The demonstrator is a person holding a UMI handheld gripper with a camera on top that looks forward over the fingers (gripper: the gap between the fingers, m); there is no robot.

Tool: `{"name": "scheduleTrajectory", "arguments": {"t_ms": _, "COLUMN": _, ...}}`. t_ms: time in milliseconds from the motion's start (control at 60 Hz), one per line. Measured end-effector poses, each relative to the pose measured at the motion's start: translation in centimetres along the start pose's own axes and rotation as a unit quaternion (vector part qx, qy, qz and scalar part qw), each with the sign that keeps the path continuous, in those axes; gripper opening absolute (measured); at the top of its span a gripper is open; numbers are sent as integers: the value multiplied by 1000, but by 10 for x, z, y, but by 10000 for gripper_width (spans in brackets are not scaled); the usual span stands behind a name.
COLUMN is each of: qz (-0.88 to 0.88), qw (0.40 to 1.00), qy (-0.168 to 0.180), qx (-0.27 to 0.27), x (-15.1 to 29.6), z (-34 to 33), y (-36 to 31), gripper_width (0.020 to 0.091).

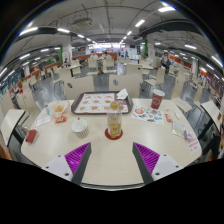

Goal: Pour water

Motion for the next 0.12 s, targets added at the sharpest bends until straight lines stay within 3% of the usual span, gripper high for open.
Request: {"name": "scheduleTrajectory", "arguments": {"t_ms": 117, "qz": -21, "qw": 1000, "qy": 12, "qx": -14, "x": 5, "z": -4, "y": 4, "gripper_width": 846}}
Point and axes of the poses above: the point between the fingertips, and its own axes, seen from behind it with the camera up: y to the right, x up, z forward, the way the camera looks, the point moved 7 cm from there along -z, backward, against the way the camera looks, and after that the axes turned 14 degrees about z, right-handed, at the moved point
